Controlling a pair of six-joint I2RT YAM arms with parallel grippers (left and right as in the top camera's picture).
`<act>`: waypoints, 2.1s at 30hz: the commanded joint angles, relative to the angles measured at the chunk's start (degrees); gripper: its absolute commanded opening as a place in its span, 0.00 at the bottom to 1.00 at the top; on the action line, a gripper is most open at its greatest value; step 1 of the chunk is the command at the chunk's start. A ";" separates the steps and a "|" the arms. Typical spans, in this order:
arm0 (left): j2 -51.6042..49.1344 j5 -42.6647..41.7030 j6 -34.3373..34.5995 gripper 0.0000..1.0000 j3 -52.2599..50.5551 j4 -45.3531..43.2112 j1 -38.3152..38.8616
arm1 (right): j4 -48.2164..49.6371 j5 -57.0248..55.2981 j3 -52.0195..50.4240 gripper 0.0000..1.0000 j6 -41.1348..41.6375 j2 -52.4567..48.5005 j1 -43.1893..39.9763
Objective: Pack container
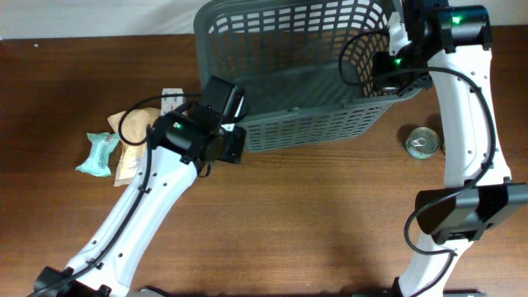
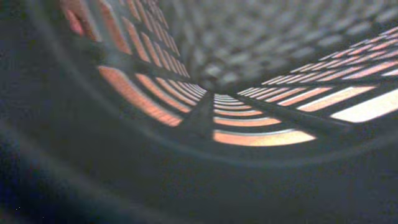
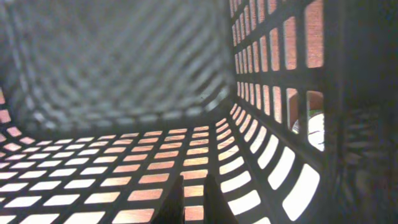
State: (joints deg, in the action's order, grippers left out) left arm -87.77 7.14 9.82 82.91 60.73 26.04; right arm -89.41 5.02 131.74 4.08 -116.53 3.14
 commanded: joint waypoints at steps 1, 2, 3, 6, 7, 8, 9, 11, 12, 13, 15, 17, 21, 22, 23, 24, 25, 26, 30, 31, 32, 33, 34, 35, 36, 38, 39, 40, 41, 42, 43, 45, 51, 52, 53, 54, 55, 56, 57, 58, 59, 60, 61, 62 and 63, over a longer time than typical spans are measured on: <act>-0.59 -2.54 -4.70 0.02 -0.11 -0.42 -1.01 | -0.37 1.64 0.07 0.04 -0.90 1.22 -0.11; -0.26 -3.34 -4.74 0.02 0.26 0.00 -0.87 | -0.37 1.64 0.07 0.04 -0.90 1.22 -0.11; 0.44 -3.43 -4.00 0.02 0.83 0.70 -0.72 | -0.37 1.64 0.07 0.04 -0.90 1.22 -0.11; 3.87 -5.44 -2.71 0.02 2.51 2.49 -0.70 | -0.35 1.64 0.07 0.04 -0.90 1.22 -0.11; 5.07 -6.64 -2.60 0.02 3.06 3.17 -0.70 | -0.28 1.66 0.07 0.04 -0.90 1.22 -0.11; 5.90 -7.30 -2.60 0.02 3.32 3.56 -0.70 | -0.24 1.66 0.07 0.04 -0.87 1.22 -0.11; 6.49 -7.65 -2.60 0.02 3.41 3.80 -0.70 | -0.20 1.75 0.07 0.04 -0.87 1.22 -0.11; 7.54 -9.03 -2.60 0.02 3.45 4.44 -0.68 | -0.17 1.86 0.07 0.04 -0.90 1.22 -0.11; 7.72 -9.49 -2.60 0.02 3.45 4.66 -0.68 | -0.20 1.88 0.07 0.04 -0.87 1.22 -0.11; 7.78 -9.57 -2.60 0.02 3.45 4.74 -0.66 | -0.17 1.88 0.07 0.04 -0.87 1.22 -0.11; 7.74 -9.53 -2.62 0.02 3.45 4.20 -0.50 | -0.20 1.88 0.07 0.04 -0.87 1.22 -0.11; 7.74 -9.55 -2.62 0.02 3.45 2.67 -0.42 | -0.26 1.90 0.07 0.04 -0.87 1.22 -0.11; 6.82 -10.34 -2.62 0.02 3.45 1.79 -0.26 | -0.42 2.08 0.07 0.04 -0.87 1.22 -0.11; 6.01 -11.02 -2.62 0.02 3.45 0.98 -0.26 | -0.44 2.08 0.07 0.04 -0.87 1.22 -0.11; 5.35 -11.89 -2.62 0.02 3.45 0.35 -0.26 | -0.44 2.08 0.07 0.04 -0.87 1.22 -0.11; 4.57 -12.90 -2.62 0.02 3.45 -0.37 -0.26 | -0.44 2.08 0.07 0.04 -0.87 1.22 -0.11; 3.67 -13.40 -2.62 0.02 3.45 -0.76 -0.26 | -0.46 2.08 0.07 0.04 -0.87 1.22 -0.11; 3.15 -13.38 -2.62 0.02 3.45 -0.81 -0.26 | -0.50 2.08 0.07 0.04 -0.87 1.22 -0.11; 0.76 -11.80 -2.69 0.02 3.45 -1.16 -0.28 | -0.68 2.10 0.07 0.04 -0.87 1.22 -0.11; 0.35 -10.64 -2.75 0.02 3.45 -1.73 -0.31 | -0.85 2.10 0.07 0.04 -0.87 1.22 -0.11; 0.22 -10.27 -3.08 0.02 3.45 -2.40 -0.33 | -1.20 2.10 0.07 0.04 -0.87 1.22 -0.11; 0.22 -9.77 -3.06 0.02 3.45 -3.04 -0.33 | -1.49 2.08 0.07 0.04 -0.87 1.22 -0.11; 0.22 -9.09 -3.08 0.02 3.45 -3.76 -0.33 | -1.92 2.10 0.07 0.04 -0.87 1.22 -0.11; 0.22 -8.59 -3.08 0.02 3.45 -4.55 -0.33 | -2.25 2.10 0.07 0.04 -0.87 1.22 -0.11; 0.20 -8.63 -3.08 0.02 3.45 -5.64 -0.33 | -2.99 2.10 0.07 0.04 -0.85 1.22 -0.09; 0.11 -8.63 -3.08 0.02 3.45 -6.73 -0.33 | -3.76 2.10 0.07 0.04 -0.87 1.22 0.07; 0.00 -8.63 -3.08 0.02 3.45 -7.08 -0.33 | -4.00 2.05 0.07 0.04 -0.87 1.25 0.33; -0.17 -8.61 -3.08 0.02 3.45 -7.28 -0.33 | -4.07 2.05 0.07 0.04 -0.90 1.33 0.63; -0.37 -8.39 -3.08 0.02 3.45 -7.43 -0.33 | -4.04 2.08 0.07 0.04 -0.87 1.46 1.05; -0.52 -8.20 -3.08 0.02 3.45 -7.52 -0.33 | -3.96 2.05 0.09 0.04 -0.90 1.62 1.53; -0.63 -8.22 -3.06 0.02 3.45 -7.52 -0.33 | -3.65 1.99 0.11 0.04 -0.92 1.75 2.12; -0.61 -8.22 -3.06 0.02 3.45 -7.17 -0.33 | -3.28 2.01 0.17 0.04 -0.90 1.81 2.27; -0.28 -7.96 -3.08 0.03 5.18 -2.75 -0.33 | -2.10 1.90 3.89 0.04 -0.87 2.14 2.10; 0.07 -7.04 -3.08 0.03 6.49 -1.20 -0.33 | -2.08 1.92 6.19 0.04 -0.87 2.51 2.10; 0.46 -5.70 -3.08 0.04 8.04 0.50 -0.33 | -2.16 2.05 8.24 0.04 -0.87 2.84 2.12; 1.07 -4.24 -3.08 0.07 10.12 2.38 -0.33 | -2.58 2.03 12.17 0.04 -0.87 3.63 2.10; 1.62 -3.13 -3.08 0.10 11.76 3.76 -0.33 | -2.82 2.03 13.94 0.04 -0.87 4.04 2.10; 2.47 -1.36 -3.08 0.18 14.40 5.77 -0.33 | -3.48 1.81 17.90 0.04 -0.87 5.16 2.10; 3.28 0.52 -3.06 0.27 16.94 7.61 -0.33 | -4.00 1.46 20.72 0.04 -0.87 6.19 2.10; 3.91 2.19 -3.08 0.33 19.10 8.90 -0.33 | -4.35 0.74 22.73 0.04 -0.83 7.15 2.10; 4.79 5.03 -3.08 0.48 22.23 10.91 -0.33 | -4.79 -1.14 25.66 0.04 -0.63 9.38 1.99; 5.29 6.97 -3.08 0.55 23.91 12.09 -0.35 | -5.01 -3.69 27.21 0.05 -0.63 12.31 1.99; 6.10 9.62 -3.08 0.65 25.99 13.68 -0.87 | -5.14 -7.02 27.74 0.05 -0.61 15.56 1.99; 6.69 10.58 -3.10 0.68 26.84 14.60 -1.66 | -5.29 -10.08 27.74 0.05 -0.07 18.27 1.99; 7.21 10.69 -3.43 0.70 27.12 15.02 -2.71 | -5.62 -13.79 27.71 0.05 1.27 20.90 1.99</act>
State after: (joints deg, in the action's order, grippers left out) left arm -83.05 11.55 6.96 107.46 74.28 25.36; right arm -94.28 1.21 157.88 3.86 -102.96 5.08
